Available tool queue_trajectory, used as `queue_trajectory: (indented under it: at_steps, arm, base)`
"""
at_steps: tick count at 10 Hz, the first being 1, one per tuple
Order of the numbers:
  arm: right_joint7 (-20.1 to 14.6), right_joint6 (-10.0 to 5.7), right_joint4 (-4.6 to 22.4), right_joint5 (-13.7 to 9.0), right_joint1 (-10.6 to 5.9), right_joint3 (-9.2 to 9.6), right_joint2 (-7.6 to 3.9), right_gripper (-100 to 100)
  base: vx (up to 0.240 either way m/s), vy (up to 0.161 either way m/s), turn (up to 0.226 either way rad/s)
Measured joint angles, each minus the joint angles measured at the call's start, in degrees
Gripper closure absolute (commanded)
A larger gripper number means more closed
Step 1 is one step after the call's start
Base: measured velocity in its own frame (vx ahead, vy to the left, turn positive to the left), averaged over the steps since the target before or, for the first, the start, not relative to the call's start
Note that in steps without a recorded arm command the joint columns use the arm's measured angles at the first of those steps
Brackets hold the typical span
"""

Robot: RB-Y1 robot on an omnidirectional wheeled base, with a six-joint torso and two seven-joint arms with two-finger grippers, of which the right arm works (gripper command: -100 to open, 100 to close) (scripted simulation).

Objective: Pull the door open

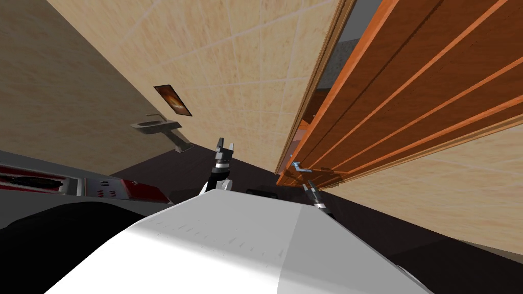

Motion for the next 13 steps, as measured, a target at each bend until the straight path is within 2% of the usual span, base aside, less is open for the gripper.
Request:
queue_trajectory:
  at_steps: [3, 4, 5, 6, 8, 9, 13]
  arm:
    - [0.16, 1.11, -0.55, -0.71, 0.38, -0.74, 0.14, -100]
    - [0.27, 1.36, 0.44, -0.79, -0.59, -0.82, 0.27, -100]
    - [0.47, 2.69, -1.45, -0.95, -0.08, -1.00, 0.48, -100]
    - [0.71, 2.85, 0.53, -1.03, -1.73, -1.08, 0.76, -100]
    - [1.11, 4.98, -0.94, -1.34, -2.28, -1.41, 1.19, -100]
    - [1.17, 5.27, -1.08, -1.36, -2.32, -1.43, 1.22, 100]
    - [1.14, 5.15, -0.86, -1.38, -2.27, -1.48, 1.11, 100]
  base:
    - [0.066, 0.016, 0.020]
    - [0.210, -0.007, 0.054]
    - [0.240, -0.016, 0.079]
    - [0.210, -0.022, 0.094]
    - [0.137, -0.021, 0.044]
    - [-0.006, 0.001, -0.011]
    - [-0.023, -0.001, -0.002]
